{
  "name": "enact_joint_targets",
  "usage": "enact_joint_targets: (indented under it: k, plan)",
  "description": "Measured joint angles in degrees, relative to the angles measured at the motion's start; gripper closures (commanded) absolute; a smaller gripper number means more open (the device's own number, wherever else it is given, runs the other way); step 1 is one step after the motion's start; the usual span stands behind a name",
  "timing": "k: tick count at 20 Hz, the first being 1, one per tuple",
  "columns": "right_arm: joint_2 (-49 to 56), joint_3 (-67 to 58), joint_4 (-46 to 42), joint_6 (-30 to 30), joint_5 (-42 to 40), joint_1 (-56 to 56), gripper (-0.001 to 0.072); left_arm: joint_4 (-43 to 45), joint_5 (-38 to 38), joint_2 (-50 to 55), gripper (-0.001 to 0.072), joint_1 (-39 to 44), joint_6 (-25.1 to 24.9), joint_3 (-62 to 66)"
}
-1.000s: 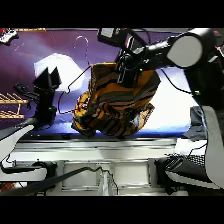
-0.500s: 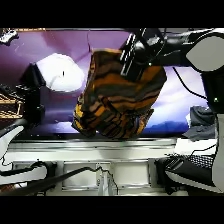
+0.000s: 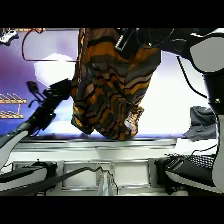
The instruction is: Fold the clothes and pants, and hang the long-sleeved shirts on hangers.
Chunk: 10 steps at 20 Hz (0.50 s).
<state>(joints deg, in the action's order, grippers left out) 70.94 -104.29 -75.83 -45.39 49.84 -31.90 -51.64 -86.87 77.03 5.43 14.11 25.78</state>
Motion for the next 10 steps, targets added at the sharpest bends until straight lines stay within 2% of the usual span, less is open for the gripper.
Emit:
enact_joint_targets:
  k: [4,10]
  plan:
    - [-0.07,0.00,0.70,0.98,-1.18,-0.24,0.0649,-2.58,4.24,-0.11,0.0299,6.38,-3.54,1.27]
    - [-0.07,0.00,0.63,1.53,-1.49,-1.79,0.0649,-4.07,6.14,-0.13,0.0295,8.61,-5.25,5.31]
